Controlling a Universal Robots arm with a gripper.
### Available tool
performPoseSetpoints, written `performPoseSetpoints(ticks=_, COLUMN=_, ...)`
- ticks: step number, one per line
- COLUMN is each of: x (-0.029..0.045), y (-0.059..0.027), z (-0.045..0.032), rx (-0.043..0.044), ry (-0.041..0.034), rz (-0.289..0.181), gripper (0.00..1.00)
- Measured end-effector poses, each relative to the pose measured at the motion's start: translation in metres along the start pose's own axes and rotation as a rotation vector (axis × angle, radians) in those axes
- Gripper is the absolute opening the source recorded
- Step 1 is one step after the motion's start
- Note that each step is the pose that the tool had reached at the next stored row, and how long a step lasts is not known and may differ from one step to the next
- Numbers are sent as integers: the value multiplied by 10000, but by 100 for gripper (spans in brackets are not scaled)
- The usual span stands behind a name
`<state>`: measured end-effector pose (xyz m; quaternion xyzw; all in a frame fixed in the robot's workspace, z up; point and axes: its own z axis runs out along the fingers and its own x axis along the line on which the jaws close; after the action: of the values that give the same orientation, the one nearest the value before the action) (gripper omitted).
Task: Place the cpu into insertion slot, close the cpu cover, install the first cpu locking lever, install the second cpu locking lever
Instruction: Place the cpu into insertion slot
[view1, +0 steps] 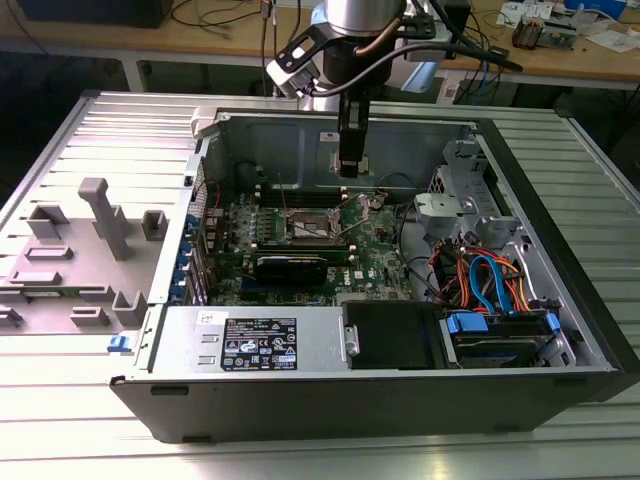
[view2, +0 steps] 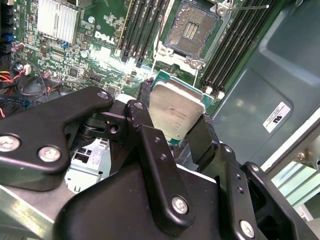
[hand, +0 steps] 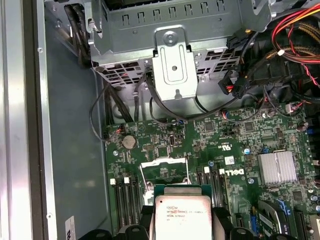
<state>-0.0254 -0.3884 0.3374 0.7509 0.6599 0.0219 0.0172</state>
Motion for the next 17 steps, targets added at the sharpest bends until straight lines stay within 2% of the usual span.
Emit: performPoseSetpoints(ticks=17, x=-1, y=-8, z=26, rx=-2, ry=-5, rz=116, gripper=54)
